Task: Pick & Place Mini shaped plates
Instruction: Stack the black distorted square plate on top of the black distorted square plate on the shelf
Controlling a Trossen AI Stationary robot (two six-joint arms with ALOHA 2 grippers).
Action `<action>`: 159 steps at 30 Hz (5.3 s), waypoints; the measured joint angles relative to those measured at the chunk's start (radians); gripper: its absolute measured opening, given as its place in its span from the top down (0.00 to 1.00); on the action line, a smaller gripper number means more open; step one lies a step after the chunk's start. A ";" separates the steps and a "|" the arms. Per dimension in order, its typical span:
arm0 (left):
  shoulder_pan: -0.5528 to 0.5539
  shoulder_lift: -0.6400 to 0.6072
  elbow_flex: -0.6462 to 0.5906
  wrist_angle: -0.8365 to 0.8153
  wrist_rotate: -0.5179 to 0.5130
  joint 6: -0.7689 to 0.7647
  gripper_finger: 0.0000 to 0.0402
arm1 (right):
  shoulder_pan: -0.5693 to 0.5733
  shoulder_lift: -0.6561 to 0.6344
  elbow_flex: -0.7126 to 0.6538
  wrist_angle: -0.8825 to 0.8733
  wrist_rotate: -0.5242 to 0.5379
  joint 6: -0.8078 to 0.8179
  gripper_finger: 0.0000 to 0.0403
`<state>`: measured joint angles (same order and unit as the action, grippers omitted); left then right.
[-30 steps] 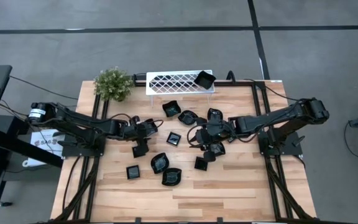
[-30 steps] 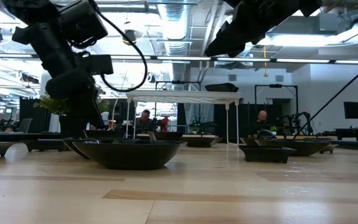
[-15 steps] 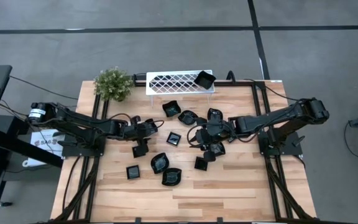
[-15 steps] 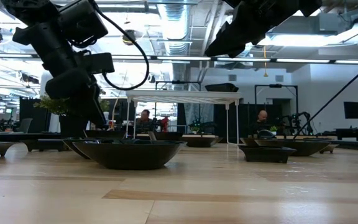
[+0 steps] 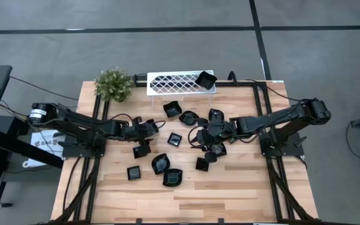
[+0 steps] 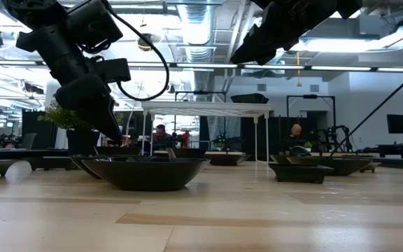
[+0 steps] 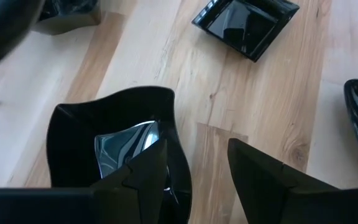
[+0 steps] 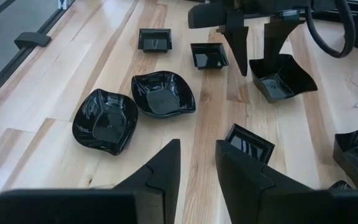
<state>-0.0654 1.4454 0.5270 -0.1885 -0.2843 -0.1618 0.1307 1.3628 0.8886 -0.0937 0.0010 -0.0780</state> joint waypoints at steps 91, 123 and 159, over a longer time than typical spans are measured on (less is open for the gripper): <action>0.010 -0.008 0.000 -0.006 -0.116 0.231 0.98 | 0.000 0.000 0.000 -0.007 0.000 0.000 0.76; -0.330 -0.243 0.000 0.043 -0.195 0.434 0.98 | -0.044 0.260 0.032 0.387 0.001 -0.115 0.76; -0.332 -0.165 -0.001 0.052 -0.125 0.517 0.98 | -0.171 0.410 0.461 -0.021 0.003 0.158 0.76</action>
<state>-0.3973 1.2800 0.5260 -0.1364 -0.4096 0.3556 -0.0400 1.7731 1.3493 -0.1150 0.0041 0.0803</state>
